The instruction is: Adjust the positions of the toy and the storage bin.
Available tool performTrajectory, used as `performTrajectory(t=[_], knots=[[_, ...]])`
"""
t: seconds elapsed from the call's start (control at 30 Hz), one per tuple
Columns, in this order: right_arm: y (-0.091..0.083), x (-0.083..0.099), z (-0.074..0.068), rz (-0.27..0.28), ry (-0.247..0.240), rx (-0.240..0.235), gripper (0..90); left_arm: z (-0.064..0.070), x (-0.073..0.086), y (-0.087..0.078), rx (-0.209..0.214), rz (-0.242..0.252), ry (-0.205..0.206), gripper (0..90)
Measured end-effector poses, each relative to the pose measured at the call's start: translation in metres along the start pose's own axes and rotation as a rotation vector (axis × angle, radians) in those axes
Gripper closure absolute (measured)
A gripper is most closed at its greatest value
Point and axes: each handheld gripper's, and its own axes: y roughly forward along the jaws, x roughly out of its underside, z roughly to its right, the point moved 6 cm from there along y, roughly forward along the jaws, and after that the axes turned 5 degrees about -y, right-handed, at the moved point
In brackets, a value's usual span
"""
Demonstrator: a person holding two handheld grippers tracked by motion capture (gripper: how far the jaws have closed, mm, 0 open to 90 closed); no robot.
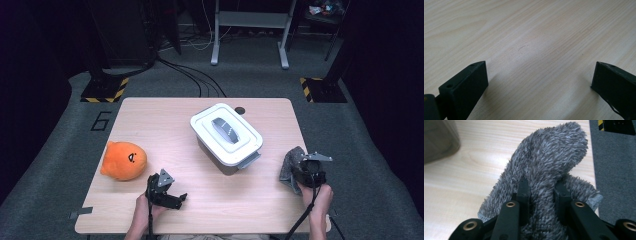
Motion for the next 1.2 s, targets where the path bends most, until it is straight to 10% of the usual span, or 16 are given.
performTrajectory(t=[0.6,0.87,1.2], knots=[[-0.009,0.047,-0.014,-0.022,0.019,-0.028,67.2,0.0,0.0,0.0,0.0,0.003,-0.004,0.2],[-0.008,0.046,-0.013,-0.045,0.018,-0.018,25.7,0.0,0.0,0.0,0.0,0.0,0.001,0.2],[-0.031,0.024,-0.024,-0.001,-0.033,-0.059,12.9,0.0,0.0,0.0,0.0,0.003,-0.004,0.2]])
